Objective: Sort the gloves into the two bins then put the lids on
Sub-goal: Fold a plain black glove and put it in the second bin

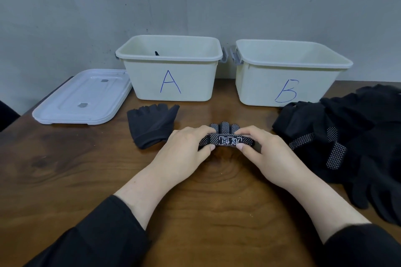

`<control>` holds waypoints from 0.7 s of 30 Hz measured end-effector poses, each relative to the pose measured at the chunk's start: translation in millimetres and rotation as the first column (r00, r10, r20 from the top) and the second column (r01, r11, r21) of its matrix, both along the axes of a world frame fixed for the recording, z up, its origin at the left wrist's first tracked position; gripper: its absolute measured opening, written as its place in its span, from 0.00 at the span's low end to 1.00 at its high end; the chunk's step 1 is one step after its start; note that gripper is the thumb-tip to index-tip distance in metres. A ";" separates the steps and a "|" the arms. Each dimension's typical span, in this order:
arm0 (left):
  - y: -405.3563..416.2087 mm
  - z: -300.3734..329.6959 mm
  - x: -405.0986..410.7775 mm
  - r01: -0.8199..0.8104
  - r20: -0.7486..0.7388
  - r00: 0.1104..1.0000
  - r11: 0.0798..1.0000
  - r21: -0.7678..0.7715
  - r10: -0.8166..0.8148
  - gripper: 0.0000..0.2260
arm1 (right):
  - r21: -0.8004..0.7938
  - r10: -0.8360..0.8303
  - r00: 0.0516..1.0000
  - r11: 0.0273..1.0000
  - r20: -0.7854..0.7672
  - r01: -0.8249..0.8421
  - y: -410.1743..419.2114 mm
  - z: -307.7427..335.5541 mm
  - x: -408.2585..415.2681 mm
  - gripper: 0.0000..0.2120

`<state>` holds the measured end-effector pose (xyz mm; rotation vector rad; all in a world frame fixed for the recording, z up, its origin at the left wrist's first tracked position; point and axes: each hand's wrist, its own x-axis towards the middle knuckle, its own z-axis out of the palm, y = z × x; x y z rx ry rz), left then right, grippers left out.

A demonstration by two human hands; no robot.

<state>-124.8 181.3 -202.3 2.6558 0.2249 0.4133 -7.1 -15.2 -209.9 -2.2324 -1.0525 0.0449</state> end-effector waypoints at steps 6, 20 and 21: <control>-0.3 0.6 -3.1 -0.012 0.008 1.000 0.973 -0.229 0.014 0.14 | 0.135 0.014 0.986 0.991 -0.165 0.008 -5.6 4.4 1.0 0.06; -1.1 -6.5 7.8 -0.047 0.140 0.989 0.998 0.041 0.041 0.16 | 0.015 -0.123 0.986 0.992 -0.112 0.125 6.2 0.8 9.1 0.07; -1.0 -6.8 6.6 -0.022 0.110 0.994 0.995 0.096 0.011 0.16 | 0.000 -0.131 0.985 0.991 -0.110 0.132 7.4 2.1 8.3 0.08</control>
